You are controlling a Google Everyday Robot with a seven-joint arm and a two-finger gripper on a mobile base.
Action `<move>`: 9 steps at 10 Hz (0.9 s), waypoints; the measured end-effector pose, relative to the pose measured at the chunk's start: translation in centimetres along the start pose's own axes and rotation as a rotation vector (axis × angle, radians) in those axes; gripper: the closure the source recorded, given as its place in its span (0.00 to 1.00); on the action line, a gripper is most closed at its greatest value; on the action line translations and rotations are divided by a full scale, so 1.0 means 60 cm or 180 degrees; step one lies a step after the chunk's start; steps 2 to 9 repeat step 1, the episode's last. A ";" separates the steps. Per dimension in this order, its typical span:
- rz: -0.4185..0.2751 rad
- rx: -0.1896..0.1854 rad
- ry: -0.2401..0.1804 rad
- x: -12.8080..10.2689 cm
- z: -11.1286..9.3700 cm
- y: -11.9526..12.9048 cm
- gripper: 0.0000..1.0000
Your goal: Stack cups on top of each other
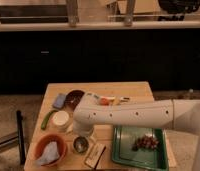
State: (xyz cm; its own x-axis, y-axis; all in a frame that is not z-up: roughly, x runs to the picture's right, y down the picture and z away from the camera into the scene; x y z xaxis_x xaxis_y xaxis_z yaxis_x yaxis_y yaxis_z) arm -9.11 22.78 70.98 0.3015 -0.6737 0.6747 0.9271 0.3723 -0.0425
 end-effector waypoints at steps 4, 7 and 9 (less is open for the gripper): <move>0.0026 0.0011 0.0032 0.014 -0.004 0.001 0.20; 0.0026 0.0011 0.0032 0.014 -0.004 0.001 0.20; 0.0026 0.0011 0.0032 0.014 -0.004 0.001 0.20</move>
